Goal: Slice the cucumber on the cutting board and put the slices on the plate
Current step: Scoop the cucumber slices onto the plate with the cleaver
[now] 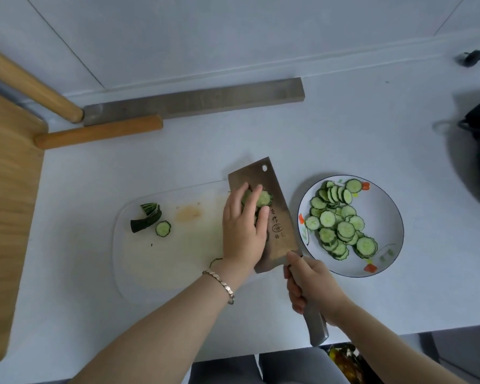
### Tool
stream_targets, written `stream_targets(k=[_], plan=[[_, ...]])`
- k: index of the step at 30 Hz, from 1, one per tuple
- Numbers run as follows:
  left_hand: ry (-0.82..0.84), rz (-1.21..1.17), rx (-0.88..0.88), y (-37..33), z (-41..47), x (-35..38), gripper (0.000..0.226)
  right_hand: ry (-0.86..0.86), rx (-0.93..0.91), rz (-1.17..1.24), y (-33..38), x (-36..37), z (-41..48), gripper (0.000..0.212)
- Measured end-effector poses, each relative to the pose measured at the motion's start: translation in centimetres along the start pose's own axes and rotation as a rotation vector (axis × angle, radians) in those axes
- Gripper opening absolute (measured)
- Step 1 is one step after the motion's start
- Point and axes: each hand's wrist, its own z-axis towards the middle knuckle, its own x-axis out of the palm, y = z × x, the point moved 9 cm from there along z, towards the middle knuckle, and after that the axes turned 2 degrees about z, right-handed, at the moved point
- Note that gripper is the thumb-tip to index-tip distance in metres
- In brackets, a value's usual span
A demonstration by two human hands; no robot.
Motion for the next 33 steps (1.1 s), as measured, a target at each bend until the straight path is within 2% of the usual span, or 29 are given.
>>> stream_targets(k=[8, 12, 17, 19, 22, 25, 27, 30, 33], plan=[[0.126, -0.14, 0.123, -10.5, 0.7, 6.0, 0.048, -0.235, -0.087, 0.051, 2.5, -9.4, -5.0, 0.036], [0.216, -0.101, 0.153, -12.7, -0.1, 9.7, 0.048, -0.339, -0.076, 0.024, 1.7, -12.9, -6.3, 0.035], [0.127, 0.062, 0.425, -15.9, -0.5, 9.8, 0.028, -0.404, -0.121, -0.097, 1.5, -15.2, -7.0, 0.037], [0.156, 0.092, 0.485, -16.4, -0.4, 10.0, 0.024, -0.423, -0.13, -0.104, 1.6, -15.8, -7.3, 0.038], [0.247, 0.142, 0.464, -15.2, -0.3, 10.5, 0.027, -0.447, -0.16, -0.082, 1.9, -16.6, -7.9, 0.039], [0.211, 0.168, 0.463, -14.3, -0.4, 9.8, 0.028, -0.473, -0.188, -0.085, 2.5, -17.4, -8.2, 0.039], [0.173, 0.114, 0.589, -15.7, -0.8, 9.1, 0.029, -0.477, -0.193, -0.099, 2.9, -17.6, -8.3, 0.039], [0.202, 0.067, 0.887, -18.6, -2.5, 9.3, 0.02, -0.462, -0.197, -0.098, 3.0, -17.2, -8.2, 0.039], [0.243, 0.129, 0.969, -18.7, -3.3, 9.8, 0.013, -0.457, -0.207, -0.095, 3.2, -16.7, -8.2, 0.039]])
